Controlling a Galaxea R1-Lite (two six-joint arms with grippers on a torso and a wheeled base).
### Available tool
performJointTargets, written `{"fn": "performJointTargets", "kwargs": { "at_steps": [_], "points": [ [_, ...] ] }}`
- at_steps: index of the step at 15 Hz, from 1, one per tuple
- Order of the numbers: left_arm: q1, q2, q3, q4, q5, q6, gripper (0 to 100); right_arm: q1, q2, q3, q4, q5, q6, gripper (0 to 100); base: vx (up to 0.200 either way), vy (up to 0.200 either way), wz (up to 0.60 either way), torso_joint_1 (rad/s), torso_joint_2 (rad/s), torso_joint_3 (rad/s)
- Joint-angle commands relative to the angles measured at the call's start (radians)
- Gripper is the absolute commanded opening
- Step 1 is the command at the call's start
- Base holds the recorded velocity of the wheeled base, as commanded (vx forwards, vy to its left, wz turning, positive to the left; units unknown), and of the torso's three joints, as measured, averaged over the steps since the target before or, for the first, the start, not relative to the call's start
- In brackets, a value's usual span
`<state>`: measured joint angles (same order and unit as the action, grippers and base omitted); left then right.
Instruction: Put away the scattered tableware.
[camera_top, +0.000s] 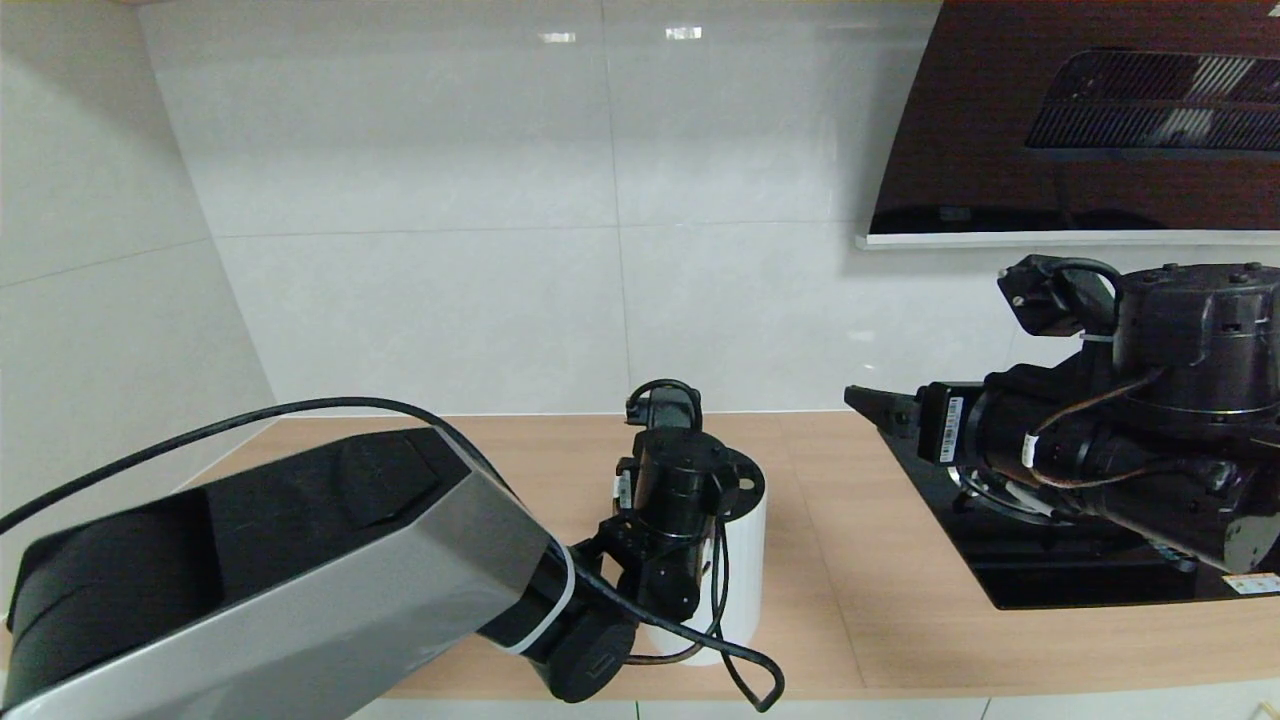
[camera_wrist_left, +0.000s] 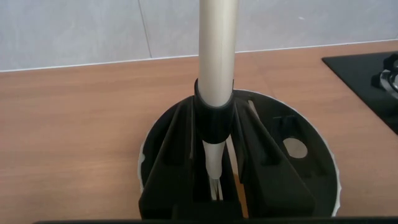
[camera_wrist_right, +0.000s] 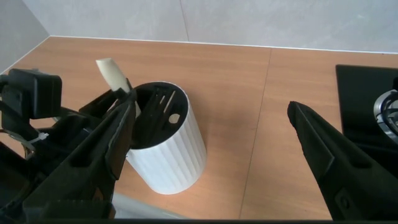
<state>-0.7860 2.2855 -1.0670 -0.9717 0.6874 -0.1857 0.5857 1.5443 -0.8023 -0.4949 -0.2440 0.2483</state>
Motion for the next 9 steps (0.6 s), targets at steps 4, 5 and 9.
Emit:
{"fn": "performJointTargets", "kwargs": {
  "at_steps": [4, 5, 9],
  "points": [
    [0.001, -0.032, 0.007, -0.012, 0.006, 0.002, 100, 0.0, 0.0, 0.0, -0.001, 0.0, 0.0, 100, 0.0, 0.0, 0.0, 0.0, 0.0, 0.0],
    [-0.001, -0.035, 0.007, -0.012, 0.006, 0.002, 100, 0.0, 0.0, 0.0, -0.001, 0.0, 0.0, 100, 0.0, 0.0, 0.0, 0.0, 0.0, 0.0],
    [0.001, -0.084, 0.035, -0.042, 0.011, 0.022, 100, 0.0, -0.001, 0.0, -0.001, 0.0, 0.0, 100, 0.0, 0.0, 0.0, 0.0, 0.0, 0.0]
  ]
}}
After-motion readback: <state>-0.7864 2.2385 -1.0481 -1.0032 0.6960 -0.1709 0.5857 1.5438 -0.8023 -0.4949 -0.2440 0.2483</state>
